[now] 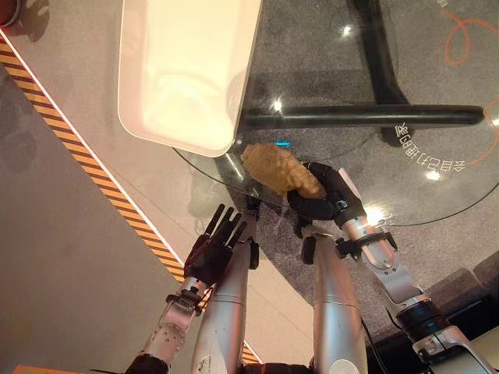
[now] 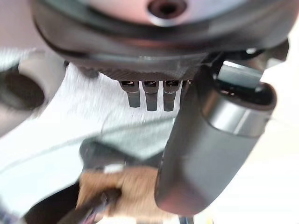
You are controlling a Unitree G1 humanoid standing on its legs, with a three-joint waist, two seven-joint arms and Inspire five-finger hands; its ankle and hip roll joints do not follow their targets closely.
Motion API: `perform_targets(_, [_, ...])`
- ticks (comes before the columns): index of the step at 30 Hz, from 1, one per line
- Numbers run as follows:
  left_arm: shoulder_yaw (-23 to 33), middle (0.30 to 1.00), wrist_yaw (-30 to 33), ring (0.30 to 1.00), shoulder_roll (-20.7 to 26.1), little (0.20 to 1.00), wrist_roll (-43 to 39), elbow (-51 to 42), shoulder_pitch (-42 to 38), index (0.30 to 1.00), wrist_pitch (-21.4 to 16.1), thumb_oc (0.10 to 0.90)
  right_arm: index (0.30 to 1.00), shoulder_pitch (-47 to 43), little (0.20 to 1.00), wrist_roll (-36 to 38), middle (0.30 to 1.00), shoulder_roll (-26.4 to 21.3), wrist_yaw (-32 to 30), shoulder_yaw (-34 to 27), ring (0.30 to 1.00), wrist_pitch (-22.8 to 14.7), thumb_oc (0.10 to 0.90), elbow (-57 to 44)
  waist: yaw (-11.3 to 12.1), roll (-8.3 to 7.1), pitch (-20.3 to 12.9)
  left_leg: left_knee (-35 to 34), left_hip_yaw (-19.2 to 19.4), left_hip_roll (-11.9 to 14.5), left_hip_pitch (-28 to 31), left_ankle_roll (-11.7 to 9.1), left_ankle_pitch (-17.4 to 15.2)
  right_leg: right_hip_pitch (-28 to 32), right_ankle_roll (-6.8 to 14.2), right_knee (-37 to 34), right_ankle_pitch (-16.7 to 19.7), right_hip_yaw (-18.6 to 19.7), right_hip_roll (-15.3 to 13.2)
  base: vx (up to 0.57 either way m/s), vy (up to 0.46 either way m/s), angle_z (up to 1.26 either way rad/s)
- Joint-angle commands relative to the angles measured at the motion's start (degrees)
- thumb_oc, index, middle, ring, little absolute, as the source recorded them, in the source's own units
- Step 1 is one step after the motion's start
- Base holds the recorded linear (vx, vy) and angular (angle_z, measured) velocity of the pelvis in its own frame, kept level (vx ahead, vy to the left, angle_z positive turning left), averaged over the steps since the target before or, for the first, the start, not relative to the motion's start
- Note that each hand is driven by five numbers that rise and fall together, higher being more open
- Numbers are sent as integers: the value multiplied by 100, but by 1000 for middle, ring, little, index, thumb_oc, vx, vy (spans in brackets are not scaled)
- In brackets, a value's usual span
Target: Wipe the table with a cloth and put it in the basket.
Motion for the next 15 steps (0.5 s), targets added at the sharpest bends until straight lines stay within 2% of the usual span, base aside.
perform_targets(1, [-18,900,-951,900,-65,900,-254,-593,712,900,363,800,300,212,200,178,300,-5,163,-126,300,-704,100,-1290,16,70,-109,980,283,-90,168,307,-1099,226,86,-1307,1061,163,469,0,0,0])
perform_targets(2, [-52,900,-1337,900,-37,900,-338,-772,750,900,577,800,300,251,200,324,300,-21,238,-150,300,-755,100,-1382,12,59,-109,963,286,-79,232,313,-1106,293,88,-1321,1058,169,468,0,0,0])
perform_targets(5, [-223,900,-1787,900,52,900,-250,-1007,788,900,727,800,300,311,200,911,300,-36,506,-206,300,-892,100,-1655,-13,21,-109,912,288,-65,350,317,-1104,413,96,-1365,1074,194,482,0,0,0])
perform_targets(8, [-450,900,-1832,900,144,900,-223,-1198,760,900,645,800,300,324,200,1369,300,22,719,-253,300,-1038,100,-1896,-45,-15,-109,882,299,-53,410,316,-1102,477,108,-1390,1084,219,499,0,0,0])
perform_targets(15, [-801,900,-2003,900,240,900,-489,-1435,627,900,372,800,300,419,200,2097,300,277,1040,-419,300,-1751,100,-2522,-185,-136,-109,865,372,1,484,324,-1134,543,140,-1431,1129,294,548,-10,-2,-2])
